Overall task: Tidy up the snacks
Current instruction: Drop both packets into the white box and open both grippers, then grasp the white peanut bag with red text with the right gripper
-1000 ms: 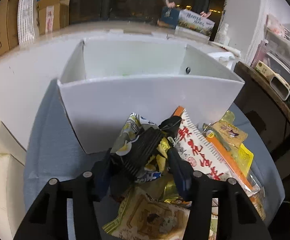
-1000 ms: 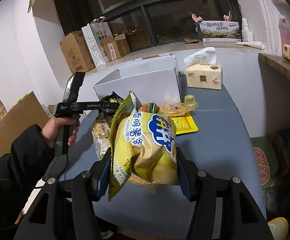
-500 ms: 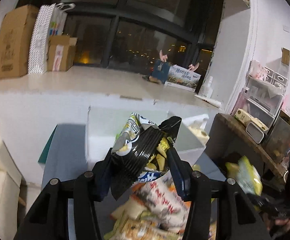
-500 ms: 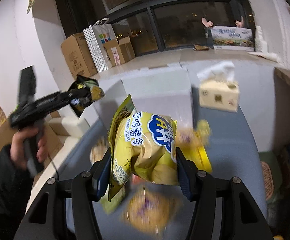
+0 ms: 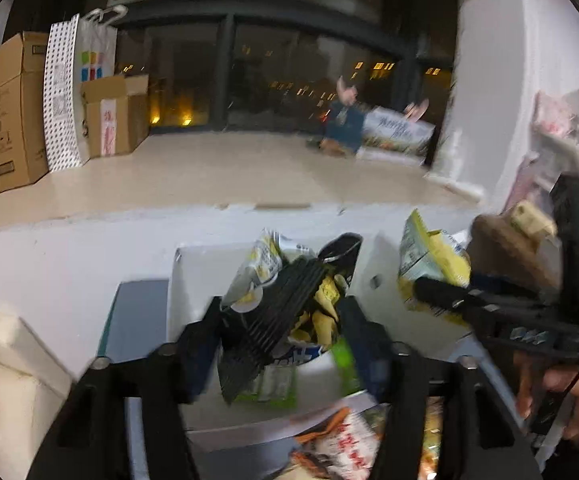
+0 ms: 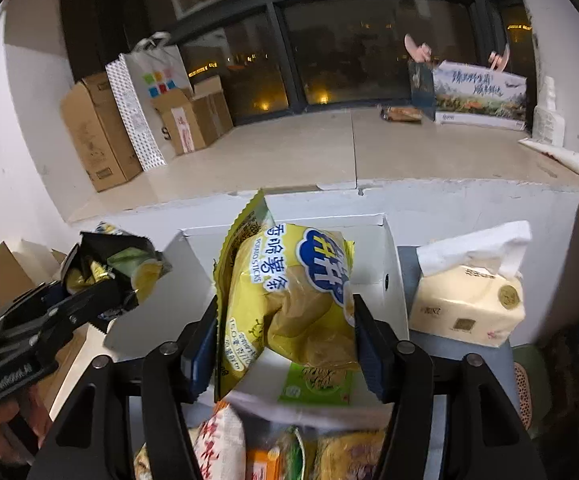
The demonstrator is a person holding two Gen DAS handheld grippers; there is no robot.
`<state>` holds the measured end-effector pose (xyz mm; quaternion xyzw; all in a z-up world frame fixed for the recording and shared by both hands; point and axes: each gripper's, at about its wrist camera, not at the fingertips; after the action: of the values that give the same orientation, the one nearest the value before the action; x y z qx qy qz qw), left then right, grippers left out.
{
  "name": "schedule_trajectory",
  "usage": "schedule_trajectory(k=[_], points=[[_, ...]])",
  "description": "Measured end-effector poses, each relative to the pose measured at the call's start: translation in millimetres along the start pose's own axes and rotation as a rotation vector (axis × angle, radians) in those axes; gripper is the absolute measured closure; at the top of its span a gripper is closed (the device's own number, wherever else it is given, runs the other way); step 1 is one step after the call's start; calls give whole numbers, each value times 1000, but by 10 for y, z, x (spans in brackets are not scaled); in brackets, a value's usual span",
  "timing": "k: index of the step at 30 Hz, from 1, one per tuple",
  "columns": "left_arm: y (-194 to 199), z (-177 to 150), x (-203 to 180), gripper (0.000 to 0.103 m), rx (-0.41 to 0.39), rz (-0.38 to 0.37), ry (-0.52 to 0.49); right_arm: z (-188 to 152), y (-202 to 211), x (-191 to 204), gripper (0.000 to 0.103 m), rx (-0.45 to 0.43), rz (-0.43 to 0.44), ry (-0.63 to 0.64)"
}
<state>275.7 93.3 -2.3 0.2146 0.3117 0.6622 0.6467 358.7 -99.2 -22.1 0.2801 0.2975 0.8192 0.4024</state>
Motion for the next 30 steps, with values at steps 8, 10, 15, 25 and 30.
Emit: schedule_trajectory(k=[8, 10, 15, 25, 30], points=[[66, -224, 124, 0, 17, 23, 6, -87, 88, -145, 0, -45, -25, -52], [138, -303, 99, 0, 24, 38, -12, -179, 202, -156, 0, -67, 2, -54], [509, -598, 2, 0, -9, 36, -24, -555, 605, -89, 0, -134, 46, -4], [1115, -1477, -340, 0, -1, -24, -9, -1599, 1306, -14, 0, -161, 172, -24], [1317, -1958, -419, 0, -8, -14, 28, -2076, 1325, 33, 0, -118, 198, -58]])
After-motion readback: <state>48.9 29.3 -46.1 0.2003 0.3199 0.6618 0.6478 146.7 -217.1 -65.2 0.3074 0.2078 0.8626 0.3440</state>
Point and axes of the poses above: each gripper's, at about its wrist camera, not at the fingertips, and y roughly against the way its jaws point, x to its left, z to its top, and after that the axes turned 8 degrees about x, right-handed
